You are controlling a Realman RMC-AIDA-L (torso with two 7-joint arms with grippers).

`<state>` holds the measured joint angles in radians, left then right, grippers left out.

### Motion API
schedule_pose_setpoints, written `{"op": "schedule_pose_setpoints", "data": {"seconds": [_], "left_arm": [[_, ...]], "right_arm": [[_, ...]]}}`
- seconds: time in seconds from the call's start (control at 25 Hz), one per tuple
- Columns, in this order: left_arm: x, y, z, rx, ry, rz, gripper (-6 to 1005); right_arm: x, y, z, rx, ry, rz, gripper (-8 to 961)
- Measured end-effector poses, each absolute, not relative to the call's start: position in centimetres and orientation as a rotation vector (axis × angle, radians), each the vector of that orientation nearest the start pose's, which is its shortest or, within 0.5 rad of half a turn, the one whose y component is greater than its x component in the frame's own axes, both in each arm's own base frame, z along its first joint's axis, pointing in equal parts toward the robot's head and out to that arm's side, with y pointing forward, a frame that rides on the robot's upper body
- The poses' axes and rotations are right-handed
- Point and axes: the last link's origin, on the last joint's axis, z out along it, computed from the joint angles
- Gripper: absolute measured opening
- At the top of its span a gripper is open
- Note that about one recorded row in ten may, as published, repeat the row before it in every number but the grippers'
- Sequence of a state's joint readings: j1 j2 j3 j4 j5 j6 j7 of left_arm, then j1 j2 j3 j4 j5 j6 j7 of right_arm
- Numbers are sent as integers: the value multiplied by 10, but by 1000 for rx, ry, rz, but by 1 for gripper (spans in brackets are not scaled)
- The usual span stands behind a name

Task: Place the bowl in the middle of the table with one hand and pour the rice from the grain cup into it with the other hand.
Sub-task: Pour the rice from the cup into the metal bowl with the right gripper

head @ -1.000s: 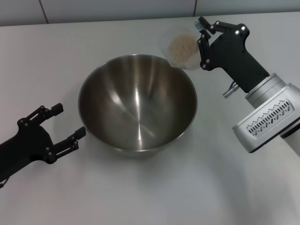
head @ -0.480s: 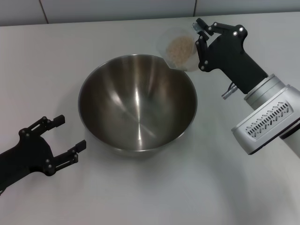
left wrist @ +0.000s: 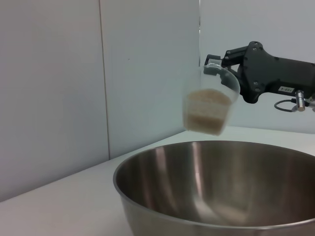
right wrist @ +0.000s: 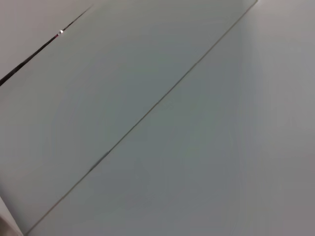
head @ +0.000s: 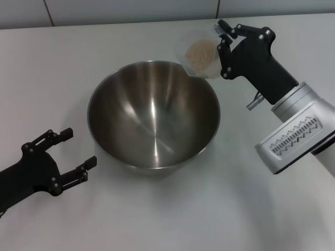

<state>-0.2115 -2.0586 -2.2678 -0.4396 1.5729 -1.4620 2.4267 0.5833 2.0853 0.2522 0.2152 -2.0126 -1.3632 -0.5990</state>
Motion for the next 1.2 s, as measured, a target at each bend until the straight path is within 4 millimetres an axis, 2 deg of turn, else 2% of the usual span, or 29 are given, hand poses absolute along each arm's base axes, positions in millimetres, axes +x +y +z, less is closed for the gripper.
{"op": "schedule_pose_setpoints", "data": {"seconds": [0.96, 1.2], "left_arm": [[-341, 243, -19, -2420, -361, -685, 829], [-341, 243, -19, -2420, -360, -686, 829]], "right_arm": [[228, 332, -68, -1773, -525, 423, 40], [228, 331, -70, -1749, -589, 360, 40]]}}
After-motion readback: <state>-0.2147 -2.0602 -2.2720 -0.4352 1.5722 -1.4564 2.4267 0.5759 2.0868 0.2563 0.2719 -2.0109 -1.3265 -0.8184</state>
